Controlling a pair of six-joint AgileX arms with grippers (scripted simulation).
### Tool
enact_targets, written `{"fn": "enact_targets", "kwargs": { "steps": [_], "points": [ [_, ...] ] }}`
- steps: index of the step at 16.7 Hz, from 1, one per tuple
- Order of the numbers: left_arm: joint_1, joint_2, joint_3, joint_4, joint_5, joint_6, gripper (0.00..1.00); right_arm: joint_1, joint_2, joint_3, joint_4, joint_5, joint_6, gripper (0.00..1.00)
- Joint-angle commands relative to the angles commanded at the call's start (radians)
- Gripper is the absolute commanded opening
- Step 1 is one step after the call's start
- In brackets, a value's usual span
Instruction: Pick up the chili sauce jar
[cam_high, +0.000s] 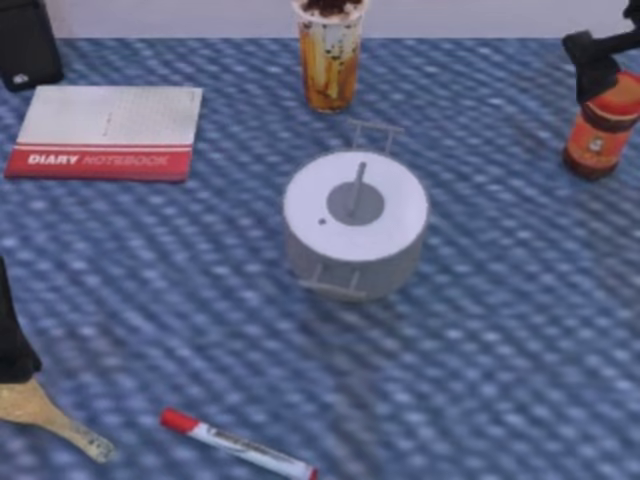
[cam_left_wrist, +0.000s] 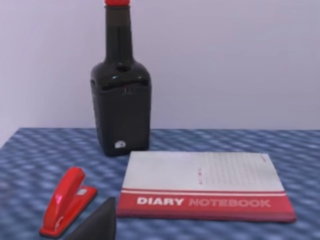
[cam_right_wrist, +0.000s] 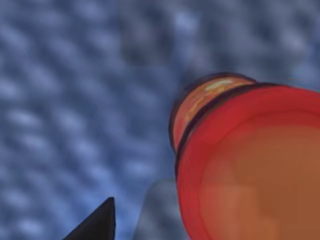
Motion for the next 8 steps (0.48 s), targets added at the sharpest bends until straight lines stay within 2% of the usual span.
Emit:
{"fn": "enact_targets", "kwargs": {
  "steps": [8],
  "points": [
    [0.000, 0.000, 0.000, 0.000, 0.000, 0.000, 1.00, -0.002, 0.054, 0.054, -0.024, 0.000, -0.006, 1.00]
  ]
}}
